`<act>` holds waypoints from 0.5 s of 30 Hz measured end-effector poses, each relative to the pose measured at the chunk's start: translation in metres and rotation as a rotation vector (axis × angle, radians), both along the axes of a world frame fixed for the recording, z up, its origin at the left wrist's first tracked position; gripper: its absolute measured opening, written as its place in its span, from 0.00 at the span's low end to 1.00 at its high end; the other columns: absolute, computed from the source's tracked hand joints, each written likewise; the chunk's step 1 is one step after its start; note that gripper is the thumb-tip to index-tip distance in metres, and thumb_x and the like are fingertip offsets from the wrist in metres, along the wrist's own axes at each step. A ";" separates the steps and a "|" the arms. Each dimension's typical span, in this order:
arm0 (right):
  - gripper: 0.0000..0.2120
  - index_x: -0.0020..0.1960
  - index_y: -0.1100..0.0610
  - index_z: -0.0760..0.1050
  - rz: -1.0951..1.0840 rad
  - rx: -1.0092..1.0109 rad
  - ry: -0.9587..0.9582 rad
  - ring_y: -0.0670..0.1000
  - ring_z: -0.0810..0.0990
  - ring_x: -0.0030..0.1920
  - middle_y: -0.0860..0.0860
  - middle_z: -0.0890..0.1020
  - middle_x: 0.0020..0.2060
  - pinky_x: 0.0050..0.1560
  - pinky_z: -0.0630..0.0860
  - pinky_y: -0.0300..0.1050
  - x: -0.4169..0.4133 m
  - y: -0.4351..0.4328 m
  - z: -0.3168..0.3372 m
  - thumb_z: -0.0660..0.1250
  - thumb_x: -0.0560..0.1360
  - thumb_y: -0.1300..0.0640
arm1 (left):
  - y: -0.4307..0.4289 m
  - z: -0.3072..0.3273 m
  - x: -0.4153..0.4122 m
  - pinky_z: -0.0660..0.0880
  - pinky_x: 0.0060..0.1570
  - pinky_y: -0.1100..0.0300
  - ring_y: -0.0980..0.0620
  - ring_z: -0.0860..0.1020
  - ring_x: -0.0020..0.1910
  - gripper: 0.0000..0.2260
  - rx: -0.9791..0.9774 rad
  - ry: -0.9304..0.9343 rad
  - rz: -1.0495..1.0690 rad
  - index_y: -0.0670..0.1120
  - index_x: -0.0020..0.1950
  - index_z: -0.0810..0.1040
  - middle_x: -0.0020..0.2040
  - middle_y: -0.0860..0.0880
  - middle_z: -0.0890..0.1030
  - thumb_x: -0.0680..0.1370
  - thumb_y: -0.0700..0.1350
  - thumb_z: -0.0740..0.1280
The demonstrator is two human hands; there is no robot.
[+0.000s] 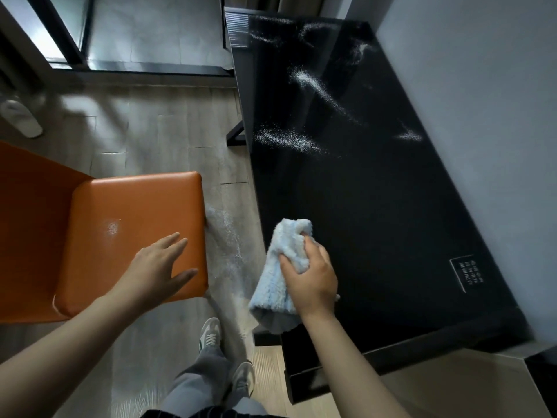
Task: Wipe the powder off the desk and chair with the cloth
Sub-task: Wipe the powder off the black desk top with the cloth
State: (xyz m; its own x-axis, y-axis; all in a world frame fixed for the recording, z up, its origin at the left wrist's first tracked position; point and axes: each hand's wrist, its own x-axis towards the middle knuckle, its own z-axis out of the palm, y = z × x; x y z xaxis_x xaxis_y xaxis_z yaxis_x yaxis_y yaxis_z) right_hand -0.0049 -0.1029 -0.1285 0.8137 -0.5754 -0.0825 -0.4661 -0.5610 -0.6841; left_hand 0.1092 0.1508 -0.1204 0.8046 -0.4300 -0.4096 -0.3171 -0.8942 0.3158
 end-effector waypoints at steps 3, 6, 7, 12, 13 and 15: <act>0.29 0.72 0.48 0.66 -0.108 -0.011 0.015 0.41 0.72 0.54 0.45 0.72 0.64 0.48 0.72 0.36 -0.025 -0.011 -0.002 0.68 0.74 0.43 | -0.009 0.003 -0.007 0.64 0.71 0.50 0.48 0.62 0.75 0.33 -0.016 0.007 -0.008 0.49 0.77 0.61 0.77 0.48 0.60 0.76 0.60 0.65; 0.30 0.72 0.50 0.66 -0.126 -0.061 0.071 0.46 0.75 0.56 0.47 0.71 0.66 0.48 0.75 0.40 -0.042 -0.010 -0.016 0.68 0.74 0.43 | -0.018 0.001 -0.010 0.63 0.71 0.52 0.48 0.61 0.75 0.33 -0.030 0.007 -0.018 0.49 0.77 0.60 0.77 0.48 0.60 0.76 0.59 0.65; 0.30 0.72 0.51 0.66 -0.122 -0.077 0.102 0.48 0.76 0.58 0.48 0.71 0.67 0.50 0.77 0.44 -0.044 -0.007 -0.021 0.68 0.74 0.43 | -0.020 -0.001 -0.010 0.63 0.71 0.52 0.48 0.61 0.75 0.32 -0.031 0.007 -0.021 0.48 0.77 0.60 0.77 0.48 0.60 0.76 0.59 0.65; 0.31 0.72 0.55 0.68 -0.190 -0.173 0.165 0.55 0.75 0.64 0.54 0.72 0.69 0.55 0.78 0.53 -0.019 0.007 -0.039 0.69 0.73 0.44 | -0.020 -0.012 -0.001 0.63 0.71 0.52 0.49 0.61 0.75 0.33 -0.004 0.028 -0.030 0.48 0.77 0.60 0.77 0.48 0.60 0.76 0.60 0.64; 0.31 0.72 0.55 0.68 -0.203 -0.189 0.155 0.56 0.74 0.64 0.55 0.72 0.68 0.55 0.77 0.53 -0.010 0.008 -0.040 0.70 0.73 0.44 | -0.019 -0.015 0.003 0.62 0.71 0.53 0.49 0.60 0.75 0.33 0.002 0.034 -0.027 0.48 0.77 0.60 0.77 0.48 0.60 0.76 0.60 0.64; 0.31 0.71 0.55 0.69 -0.203 -0.217 0.145 0.57 0.74 0.64 0.55 0.72 0.68 0.56 0.77 0.52 0.012 0.009 -0.045 0.70 0.73 0.44 | -0.015 -0.019 0.012 0.61 0.72 0.53 0.49 0.60 0.75 0.33 0.011 0.046 -0.024 0.48 0.77 0.60 0.77 0.48 0.59 0.76 0.60 0.64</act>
